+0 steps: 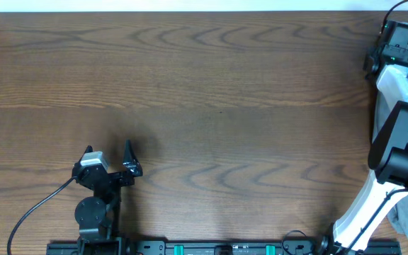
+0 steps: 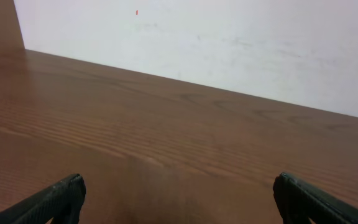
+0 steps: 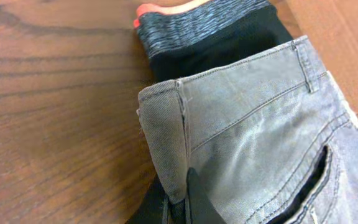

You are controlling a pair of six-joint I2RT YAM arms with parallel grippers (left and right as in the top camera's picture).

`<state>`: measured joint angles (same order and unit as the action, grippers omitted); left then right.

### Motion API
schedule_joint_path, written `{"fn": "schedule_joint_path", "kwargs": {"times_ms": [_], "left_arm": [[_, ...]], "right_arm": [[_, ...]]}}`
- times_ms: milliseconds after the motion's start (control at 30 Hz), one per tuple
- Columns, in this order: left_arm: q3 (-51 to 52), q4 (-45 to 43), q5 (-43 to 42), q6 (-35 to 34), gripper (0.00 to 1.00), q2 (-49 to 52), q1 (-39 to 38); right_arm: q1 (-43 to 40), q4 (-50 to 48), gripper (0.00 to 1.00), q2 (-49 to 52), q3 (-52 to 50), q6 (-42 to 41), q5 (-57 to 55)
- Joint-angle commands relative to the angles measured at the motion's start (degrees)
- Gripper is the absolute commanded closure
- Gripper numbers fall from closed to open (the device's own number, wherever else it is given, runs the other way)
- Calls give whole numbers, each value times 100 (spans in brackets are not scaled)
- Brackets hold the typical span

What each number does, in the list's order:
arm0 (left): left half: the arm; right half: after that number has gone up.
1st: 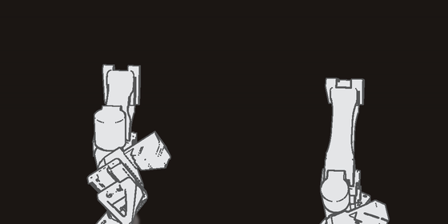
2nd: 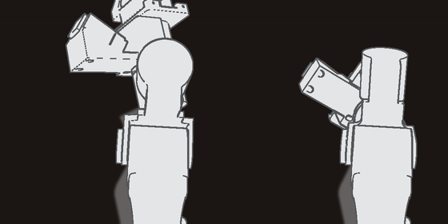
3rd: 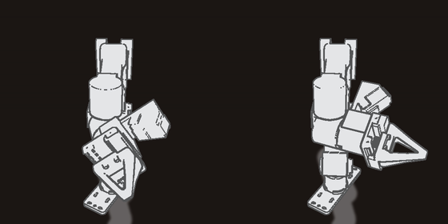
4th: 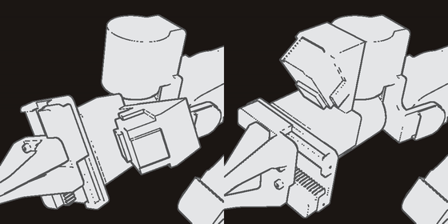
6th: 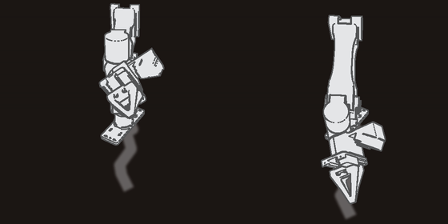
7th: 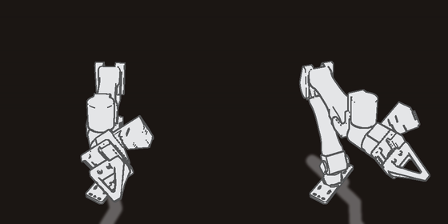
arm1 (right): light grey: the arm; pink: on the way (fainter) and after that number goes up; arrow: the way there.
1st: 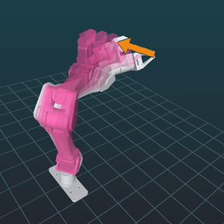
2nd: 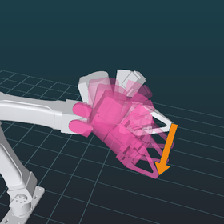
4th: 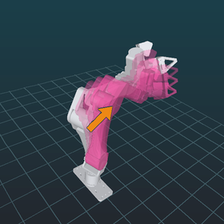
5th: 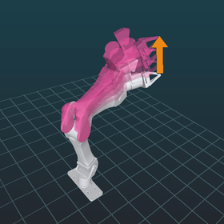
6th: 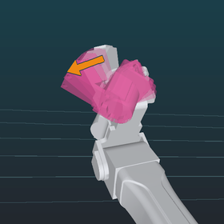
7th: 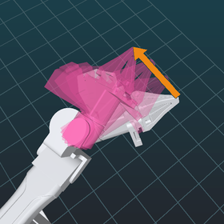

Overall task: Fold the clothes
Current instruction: 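Grasp the grey shorts' waistband corner with the right gripper, then drag the grey shorts leftward onto the table center with the right gripper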

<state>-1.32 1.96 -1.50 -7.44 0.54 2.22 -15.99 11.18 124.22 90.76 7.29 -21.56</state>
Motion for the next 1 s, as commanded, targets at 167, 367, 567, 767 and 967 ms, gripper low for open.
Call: {"fn": "schedule_joint_path", "kwargs": {"times_ms": [167, 367, 567, 767, 967], "left_arm": [[109, 210, 92, 35, 2, -31, 24], [109, 208, 90, 35, 2, -31, 24], [109, 208, 92, 35, 2, -31, 24], [109, 208, 92, 35, 2, -31, 24], [109, 208, 92, 35, 2, -31, 24]], "right_arm": [[498, 50, 99, -396, 96, -39, 109], [914, 310, 99, -444, 96, -39, 166], [1353, 389, 99, -444, 96, -63, 358], [1816, 588, 99, -444, 96, -387, 1211], [2363, 632, 99, -433, 96, -601, 2186]]}}
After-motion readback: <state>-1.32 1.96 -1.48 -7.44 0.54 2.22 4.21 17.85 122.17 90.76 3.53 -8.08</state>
